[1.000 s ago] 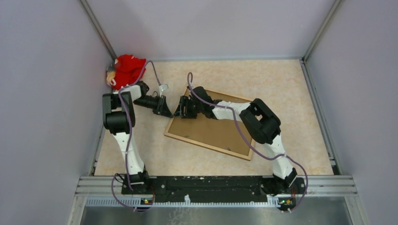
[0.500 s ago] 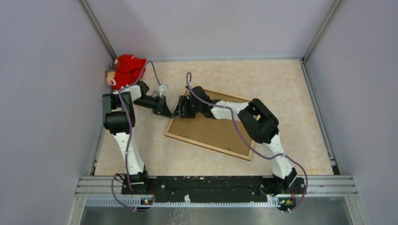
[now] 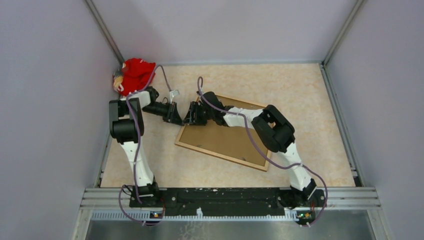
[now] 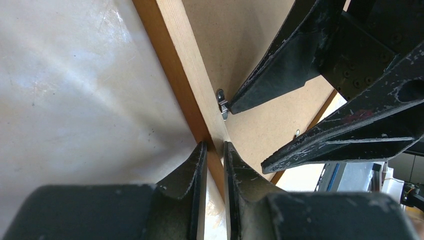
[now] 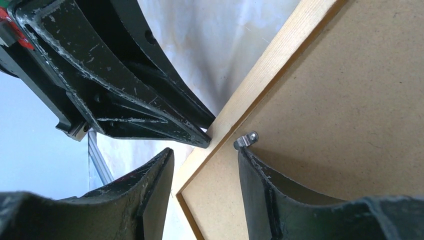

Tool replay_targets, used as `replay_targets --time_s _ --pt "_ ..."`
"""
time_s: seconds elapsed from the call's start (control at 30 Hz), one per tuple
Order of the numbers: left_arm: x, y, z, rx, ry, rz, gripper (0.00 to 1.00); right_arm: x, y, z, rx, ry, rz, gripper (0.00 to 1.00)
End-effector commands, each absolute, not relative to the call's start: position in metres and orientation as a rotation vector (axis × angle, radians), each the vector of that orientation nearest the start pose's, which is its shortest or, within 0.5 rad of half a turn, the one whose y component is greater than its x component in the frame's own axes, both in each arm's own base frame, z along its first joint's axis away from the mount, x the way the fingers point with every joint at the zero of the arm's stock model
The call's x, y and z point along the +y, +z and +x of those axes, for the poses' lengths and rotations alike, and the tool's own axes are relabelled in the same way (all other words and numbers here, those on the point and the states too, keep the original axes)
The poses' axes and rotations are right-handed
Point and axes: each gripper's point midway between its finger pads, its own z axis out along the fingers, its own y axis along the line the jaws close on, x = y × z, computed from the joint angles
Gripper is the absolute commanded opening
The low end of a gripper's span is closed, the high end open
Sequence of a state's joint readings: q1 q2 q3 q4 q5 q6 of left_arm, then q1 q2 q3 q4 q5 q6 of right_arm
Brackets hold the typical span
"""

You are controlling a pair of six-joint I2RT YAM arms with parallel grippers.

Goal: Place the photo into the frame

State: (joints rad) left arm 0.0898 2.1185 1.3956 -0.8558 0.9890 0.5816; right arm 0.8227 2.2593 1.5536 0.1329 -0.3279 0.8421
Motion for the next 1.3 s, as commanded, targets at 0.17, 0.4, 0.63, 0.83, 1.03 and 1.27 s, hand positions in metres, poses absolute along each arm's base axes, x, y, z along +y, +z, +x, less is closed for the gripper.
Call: replay_targets --time_s 0.17,0.4,0.63,0.83,1.03,1.27 --pt "-0.107 0.02 0.344 2.478 -1.248 0.695 0.2 0.501 0.056 0.344 2.394 1.233 -0.195 0.49" --pt "-0.108 0.02 0.343 2.476 -1.263 0.695 0.2 0.501 0.054 0.348 2.384 1.216 -0.178 0.47" --pt "-0.112 0.018 0.336 2.479 -1.295 0.693 0.2 0.499 0.052 0.355 2.354 1.208 -0.101 0.46" --pt "-0.119 0.016 0.324 2.486 -1.346 0.671 0.2 0.495 0.054 0.357 2.33 1.239 0.027 0.45" --pt "-0.12 0.016 0.319 2.485 -1.348 0.673 0.2 0.487 0.07 0.356 2.287 1.249 0.051 0.45" --pt "-0.118 0.033 0.326 2.463 -1.327 0.698 0.22 0.466 0.134 0.349 2.204 1.372 -0.007 0.55"
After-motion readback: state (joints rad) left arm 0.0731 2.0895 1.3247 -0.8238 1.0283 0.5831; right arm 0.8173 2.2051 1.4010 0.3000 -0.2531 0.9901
